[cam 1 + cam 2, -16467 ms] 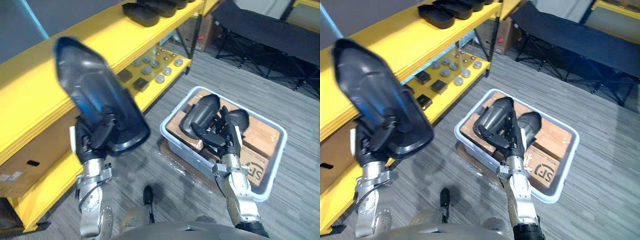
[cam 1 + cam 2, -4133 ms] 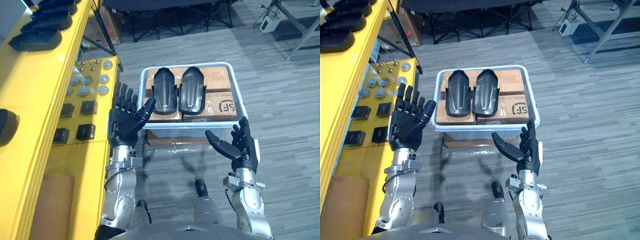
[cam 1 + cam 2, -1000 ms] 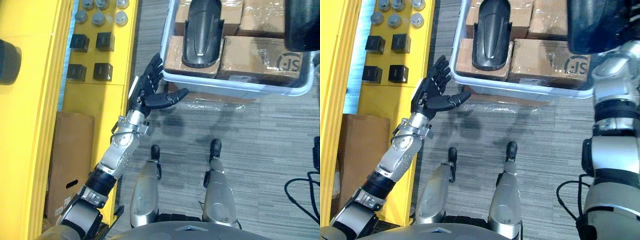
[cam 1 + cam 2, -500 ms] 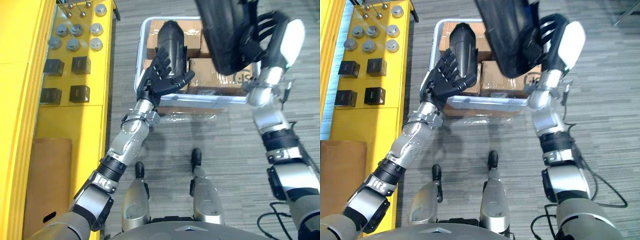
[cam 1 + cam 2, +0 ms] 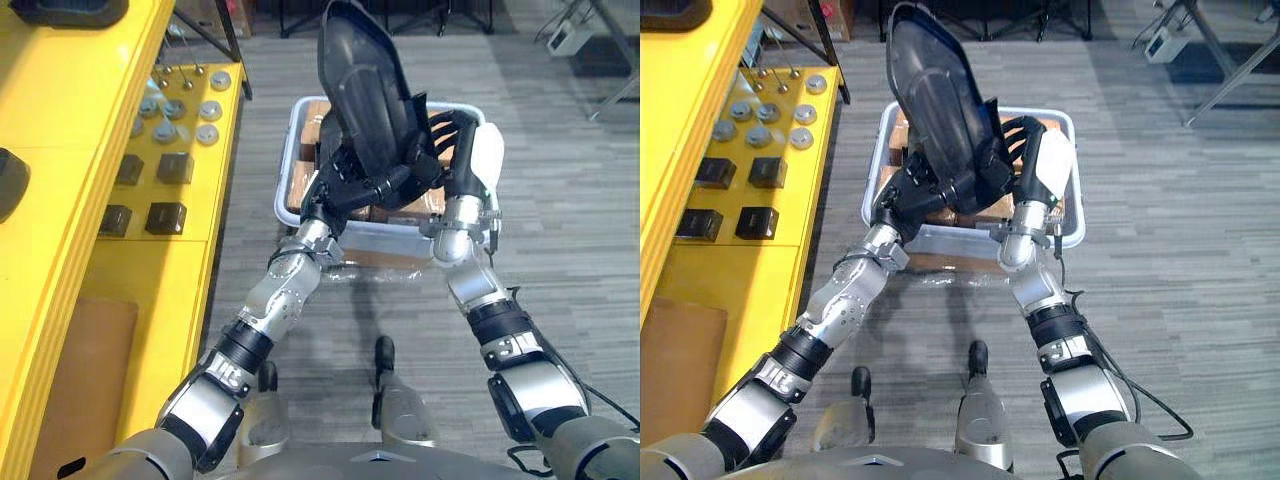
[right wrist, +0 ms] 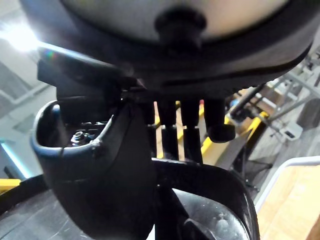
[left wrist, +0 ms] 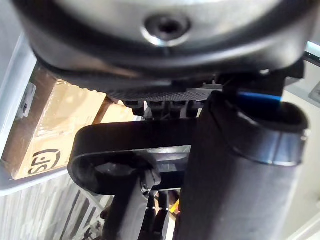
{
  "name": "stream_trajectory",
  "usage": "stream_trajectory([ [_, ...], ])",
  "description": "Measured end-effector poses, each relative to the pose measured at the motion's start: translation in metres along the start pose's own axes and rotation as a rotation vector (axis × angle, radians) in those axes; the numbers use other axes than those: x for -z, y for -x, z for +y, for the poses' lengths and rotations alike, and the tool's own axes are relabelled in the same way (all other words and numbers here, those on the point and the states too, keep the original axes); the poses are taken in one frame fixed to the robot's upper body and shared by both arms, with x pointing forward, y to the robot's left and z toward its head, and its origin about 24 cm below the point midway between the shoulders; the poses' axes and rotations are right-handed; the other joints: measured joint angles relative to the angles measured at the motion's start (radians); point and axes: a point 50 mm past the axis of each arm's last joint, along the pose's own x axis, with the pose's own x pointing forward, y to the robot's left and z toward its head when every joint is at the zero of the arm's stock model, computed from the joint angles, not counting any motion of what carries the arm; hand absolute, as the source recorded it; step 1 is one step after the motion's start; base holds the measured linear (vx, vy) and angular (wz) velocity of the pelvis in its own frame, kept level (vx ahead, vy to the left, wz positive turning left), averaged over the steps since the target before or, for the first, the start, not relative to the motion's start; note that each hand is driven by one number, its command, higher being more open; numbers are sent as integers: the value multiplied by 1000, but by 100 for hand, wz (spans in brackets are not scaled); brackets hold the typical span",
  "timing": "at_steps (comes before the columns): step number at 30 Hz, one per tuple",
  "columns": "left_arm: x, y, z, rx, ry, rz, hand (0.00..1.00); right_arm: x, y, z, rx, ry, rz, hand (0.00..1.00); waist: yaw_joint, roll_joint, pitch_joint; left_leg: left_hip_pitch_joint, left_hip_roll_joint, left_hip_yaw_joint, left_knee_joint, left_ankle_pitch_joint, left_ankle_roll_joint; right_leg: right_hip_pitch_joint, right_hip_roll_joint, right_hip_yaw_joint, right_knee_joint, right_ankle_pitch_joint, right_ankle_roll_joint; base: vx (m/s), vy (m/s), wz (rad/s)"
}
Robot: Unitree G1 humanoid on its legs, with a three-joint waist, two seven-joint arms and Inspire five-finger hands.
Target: Walk over and take three plastic housings, then place them on the shelf
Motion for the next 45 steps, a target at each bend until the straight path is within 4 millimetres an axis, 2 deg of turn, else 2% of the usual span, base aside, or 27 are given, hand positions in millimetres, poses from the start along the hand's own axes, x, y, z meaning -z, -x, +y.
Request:
stream_trajectory([
  [2,11,4,3,-28,33,32,100,4,11,7,-30,-10,11,0,0,-12,-37,12,0,-2,-11,2,0,9,-1,-5,0,-5,1,21,5,3],
  [5,17,7,6,-67,65,51,100,0,18,14,-54,-42,-4,0,1,-30,-60,21,-1,-1,-23,7,-1,13,-2,-6,0,-6,1,0,0,0],
  [15,14,9,11,-214,117,-9,100,-1,42,30,-122,-77,-39,0,1,-35,-99,27,-1,-9,-26,8,-1,23,-4,-16,-1,-6,2,0,2,1],
  [16,15,9,12,-239,130,-21,0,-1,44,30,-124,-84,-42,0,2,-36,-105,27,-1,-9,-26,8,-1,23,-4,-16,-1,-6,2,0,0,0],
  [22,15,15,22,-391,218,-95,0,-1,60,40,-160,-122,-30,0,1,-50,-133,28,-1,-10,-25,9,-1,25,-4,-17,-1,-7,1,0,0,0],
  [26,12,16,28,-421,255,-111,0,1,69,42,-166,-142,-16,0,2,-54,-137,28,-1,-16,-26,12,-4,29,-4,-24,-1,-8,0,-13,3,3],
  [30,10,17,38,-466,262,-123,0,-9,76,44,-164,-188,-66,0,1,-54,-137,43,-1,-14,-40,19,-4,35,-5,-24,-1,-9,-1,0,0,0],
  [37,10,17,41,-453,297,-117,0,-15,83,40,-134,-209,-119,0,0,-74,-150,44,-2,-17,-41,19,-4,38,-5,-28,-1,-12,-3,-1,1,1],
  [41,7,17,46,-367,298,-111,0,-16,86,37,-113,-237,-141,0,-2,-75,-151,45,-2,-16,-40,19,-4,37,-5,-28,-1,-12,-3,0,0,0],
  [42,6,17,47,-357,292,-112,0,-16,87,36,-113,-239,-144,100,-2,-75,-151,45,-2,-16,-40,19,-4,37,-6,-28,-1,-12,-3,0,0,0],
  [45,5,17,46,-335,288,-120,0,-16,87,33,-116,-242,-166,100,-2,-75,-151,45,-2,-14,-39,19,-4,37,-6,-28,-1,-12,-3,0,0,0],
])
